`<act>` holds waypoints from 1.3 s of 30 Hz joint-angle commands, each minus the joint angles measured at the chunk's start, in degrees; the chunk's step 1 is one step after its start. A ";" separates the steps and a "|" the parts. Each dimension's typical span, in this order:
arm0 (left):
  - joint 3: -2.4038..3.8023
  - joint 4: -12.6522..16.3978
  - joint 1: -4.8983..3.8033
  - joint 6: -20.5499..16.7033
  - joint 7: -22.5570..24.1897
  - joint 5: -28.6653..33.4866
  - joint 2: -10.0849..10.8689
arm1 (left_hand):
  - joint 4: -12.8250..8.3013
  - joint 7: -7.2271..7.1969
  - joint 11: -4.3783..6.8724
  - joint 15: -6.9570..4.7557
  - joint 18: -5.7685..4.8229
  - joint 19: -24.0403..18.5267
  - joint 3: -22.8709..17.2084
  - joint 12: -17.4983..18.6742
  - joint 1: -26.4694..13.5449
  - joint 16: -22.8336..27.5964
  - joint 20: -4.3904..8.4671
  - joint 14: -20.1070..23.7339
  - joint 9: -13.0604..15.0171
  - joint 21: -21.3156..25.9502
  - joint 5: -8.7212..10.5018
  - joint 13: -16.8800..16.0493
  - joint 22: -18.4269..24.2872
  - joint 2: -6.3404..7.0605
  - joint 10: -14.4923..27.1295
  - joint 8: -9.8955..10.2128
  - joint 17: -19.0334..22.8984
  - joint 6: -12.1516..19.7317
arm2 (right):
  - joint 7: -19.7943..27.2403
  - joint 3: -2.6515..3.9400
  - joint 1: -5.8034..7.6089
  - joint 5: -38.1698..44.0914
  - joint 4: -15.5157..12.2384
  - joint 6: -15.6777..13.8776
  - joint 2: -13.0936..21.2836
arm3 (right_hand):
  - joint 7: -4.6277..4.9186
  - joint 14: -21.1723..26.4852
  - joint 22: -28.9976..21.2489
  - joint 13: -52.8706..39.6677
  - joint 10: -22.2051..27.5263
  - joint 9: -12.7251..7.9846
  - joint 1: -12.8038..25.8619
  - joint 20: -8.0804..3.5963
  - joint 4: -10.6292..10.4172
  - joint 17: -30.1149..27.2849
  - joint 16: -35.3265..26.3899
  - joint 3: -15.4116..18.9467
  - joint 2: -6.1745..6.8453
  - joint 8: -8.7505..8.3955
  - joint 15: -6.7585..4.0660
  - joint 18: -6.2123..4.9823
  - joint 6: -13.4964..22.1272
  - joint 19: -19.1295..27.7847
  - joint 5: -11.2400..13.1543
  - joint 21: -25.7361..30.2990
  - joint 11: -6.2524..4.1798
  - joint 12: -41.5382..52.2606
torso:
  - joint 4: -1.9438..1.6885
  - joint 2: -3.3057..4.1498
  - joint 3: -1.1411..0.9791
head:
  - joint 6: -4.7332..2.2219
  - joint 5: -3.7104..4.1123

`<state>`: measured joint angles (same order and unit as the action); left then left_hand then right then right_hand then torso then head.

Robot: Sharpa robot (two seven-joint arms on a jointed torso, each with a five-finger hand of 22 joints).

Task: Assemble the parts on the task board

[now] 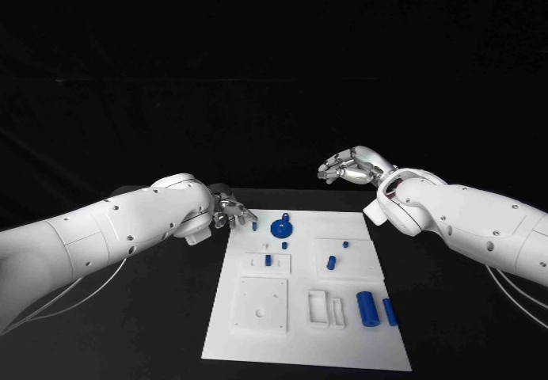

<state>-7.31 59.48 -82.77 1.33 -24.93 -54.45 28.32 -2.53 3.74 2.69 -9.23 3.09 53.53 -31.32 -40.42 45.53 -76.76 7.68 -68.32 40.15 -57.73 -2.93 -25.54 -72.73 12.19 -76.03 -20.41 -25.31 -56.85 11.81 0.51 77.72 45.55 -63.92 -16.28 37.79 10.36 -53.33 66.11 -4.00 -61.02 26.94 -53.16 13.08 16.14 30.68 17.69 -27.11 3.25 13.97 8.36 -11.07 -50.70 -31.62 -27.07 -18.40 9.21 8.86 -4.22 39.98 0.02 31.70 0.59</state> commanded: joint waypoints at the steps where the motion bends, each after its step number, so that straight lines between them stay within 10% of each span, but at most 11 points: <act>1: 0.04 -2.33 -0.15 3.17 0.24 -1.54 -1.38 | 0.65 -0.05 0.04 0.35 -0.02 -0.52 0.07 0.19 -0.60 0.32 6.61 0.20 -0.09 0.22 0.08 0.09 0.07 0.02 0.49 0.30 0.12 0.56 | 0.36 0.04 -0.01 -0.14 -0.45 0.29 0.13 | 0.06 -0.21 0.09 0.08 -0.30 -0.11 0.53 0.08 0.00 -0.08 -0.35 0.42 -0.01 0.23 0.02 -0.74 0.29 0.47 -0.40 0.35 0.05 -0.39 | 0.22 0.43 0.03 | -0.28 -0.06; 22: 0.03 -6.69 -0.10 5.77 1.74 -0.14 -4.11 | 3.33 0.15 -0.16 0.56 0.18 -1.01 0.79 0.01 -1.61 0.14 6.36 0.72 -0.08 0.52 0.11 0.27 -0.02 0.65 1.07 0.33 0.34 1.36 | 0.38 0.05 0.00 -0.14 -0.80 0.22 0.09 | 0.10 -0.14 0.13 0.10 -0.27 -0.19 0.47 0.12 0.03 -0.14 -0.41 0.44 0.06 0.22 0.06 -0.76 0.39 0.55 -0.44 0.39 0.10 -0.55 | 0.66 1.08 0.14 | -0.58 -0.26; 39: 0.01 -9.73 0.26 6.12 2.60 0.65 -5.99 | 0.67 0.37 -0.36 0.75 0.23 -1.58 3.47 -0.44 1.60 -0.22 6.06 1.14 -0.46 0.56 0.04 0.52 -0.50 -5.58 1.61 0.53 0.71 2.08 | 0.38 0.05 0.01 -0.14 -1.39 0.21 0.14 | 0.11 -0.13 0.16 0.09 -0.29 -0.23 0.45 0.15 0.02 -0.17 -0.43 0.44 0.06 0.24 0.07 -0.77 0.40 0.59 -0.48 0.41 0.11 -0.62 | 0.70 1.16 0.11 | -0.39 -0.09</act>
<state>-7.34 49.97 -82.58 6.48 -23.34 -54.45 22.55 -1.91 4.16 2.37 -8.50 3.09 52.30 -28.02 -40.64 47.17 -76.76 7.27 -67.60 39.75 -57.45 -2.93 -25.09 -73.16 6.97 -74.92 -20.14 -24.66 -55.09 11.80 0.52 77.74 45.53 -65.21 -16.31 37.95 10.32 -53.33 66.19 -3.96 -61.02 26.78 -53.17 13.29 16.14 30.57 17.48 -27.11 3.25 13.96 8.36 -11.07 -50.73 -31.40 -27.30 -18.17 9.21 8.41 -3.51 41.11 0.14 31.28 0.48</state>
